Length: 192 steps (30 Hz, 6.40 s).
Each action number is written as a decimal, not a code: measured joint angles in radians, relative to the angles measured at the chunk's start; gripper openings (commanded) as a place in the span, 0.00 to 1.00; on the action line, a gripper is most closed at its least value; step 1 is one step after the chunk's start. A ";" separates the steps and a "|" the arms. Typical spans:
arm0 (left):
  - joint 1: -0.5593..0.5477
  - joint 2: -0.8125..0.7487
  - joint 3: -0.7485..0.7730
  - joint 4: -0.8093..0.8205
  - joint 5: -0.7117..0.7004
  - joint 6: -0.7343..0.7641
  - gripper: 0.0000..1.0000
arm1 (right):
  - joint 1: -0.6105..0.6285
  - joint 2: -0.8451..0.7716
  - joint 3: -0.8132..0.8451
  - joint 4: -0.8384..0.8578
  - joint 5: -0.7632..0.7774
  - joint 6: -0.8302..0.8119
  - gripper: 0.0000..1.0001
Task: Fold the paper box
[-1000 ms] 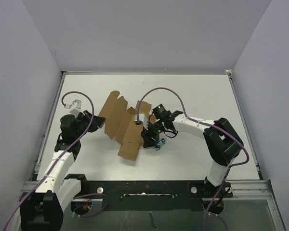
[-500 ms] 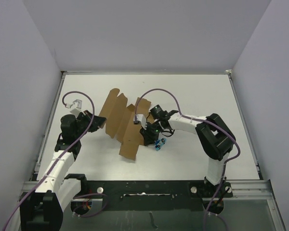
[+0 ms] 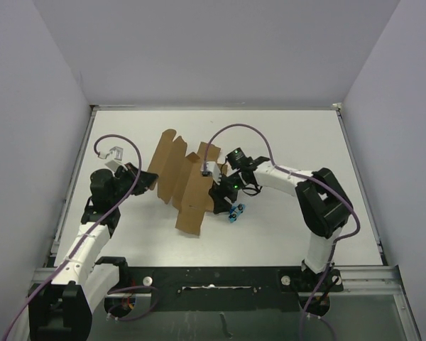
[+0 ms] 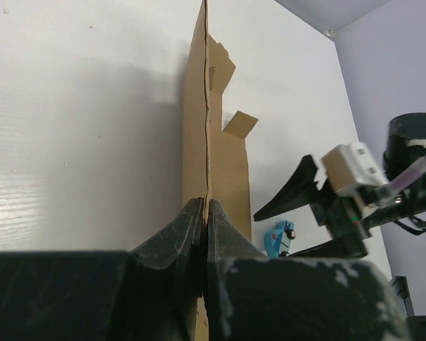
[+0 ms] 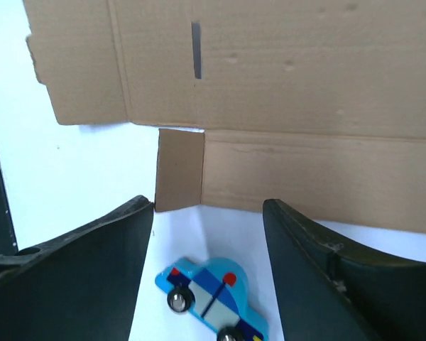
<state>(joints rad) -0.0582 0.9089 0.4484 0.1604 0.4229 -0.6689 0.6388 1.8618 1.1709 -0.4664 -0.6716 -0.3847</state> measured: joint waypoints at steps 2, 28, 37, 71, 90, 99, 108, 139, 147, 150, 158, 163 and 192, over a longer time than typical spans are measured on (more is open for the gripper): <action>-0.002 -0.001 0.000 -0.005 -0.003 -0.004 0.00 | -0.013 -0.041 -0.001 -0.006 -0.026 -0.023 0.67; -0.149 -0.076 0.001 -0.132 -0.203 -0.143 0.00 | 0.299 0.034 0.092 0.191 0.288 0.117 0.65; -0.151 -0.079 0.001 -0.132 -0.210 -0.157 0.00 | 0.304 0.035 0.118 0.236 0.385 0.183 0.38; -0.132 0.029 0.098 -0.081 -0.046 0.012 0.00 | -0.037 -0.024 0.128 0.154 -0.188 0.116 0.78; -0.101 0.133 0.383 -0.179 0.278 0.486 0.00 | -0.559 -0.240 -0.249 0.555 -0.454 0.397 0.97; -0.174 0.210 0.440 -0.330 0.334 0.666 0.00 | -0.584 -0.233 -0.215 0.489 -0.351 0.265 0.98; -0.204 0.228 0.440 -0.374 0.335 0.716 0.00 | -0.525 -0.154 -0.206 0.442 -0.307 0.119 0.95; -0.197 0.228 0.492 -0.375 0.360 0.632 0.00 | -0.421 -0.081 -0.170 0.637 -0.174 0.089 0.00; -0.134 0.231 0.489 -0.367 0.410 0.458 0.00 | -0.362 -0.087 -0.301 0.949 -0.113 0.195 0.00; -0.124 0.254 0.489 -0.368 0.428 0.412 0.00 | -0.348 -0.087 -0.329 1.020 -0.090 0.220 0.00; -0.123 0.329 0.470 -0.371 0.473 0.298 0.00 | -0.337 -0.087 -0.382 1.140 -0.077 0.252 0.00; -0.123 0.329 0.456 -0.402 0.463 0.279 0.00 | -0.337 -0.087 -0.391 1.159 -0.102 0.252 0.00; -0.113 0.267 0.383 -0.381 0.267 0.344 0.00 | -0.344 -0.090 -0.386 0.998 -0.324 0.129 0.22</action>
<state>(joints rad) -0.1711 1.1763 0.8318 -0.2203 0.6903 -0.3248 0.2943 1.7714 0.7845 0.5312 -0.9955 -0.2558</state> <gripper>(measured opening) 0.015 0.138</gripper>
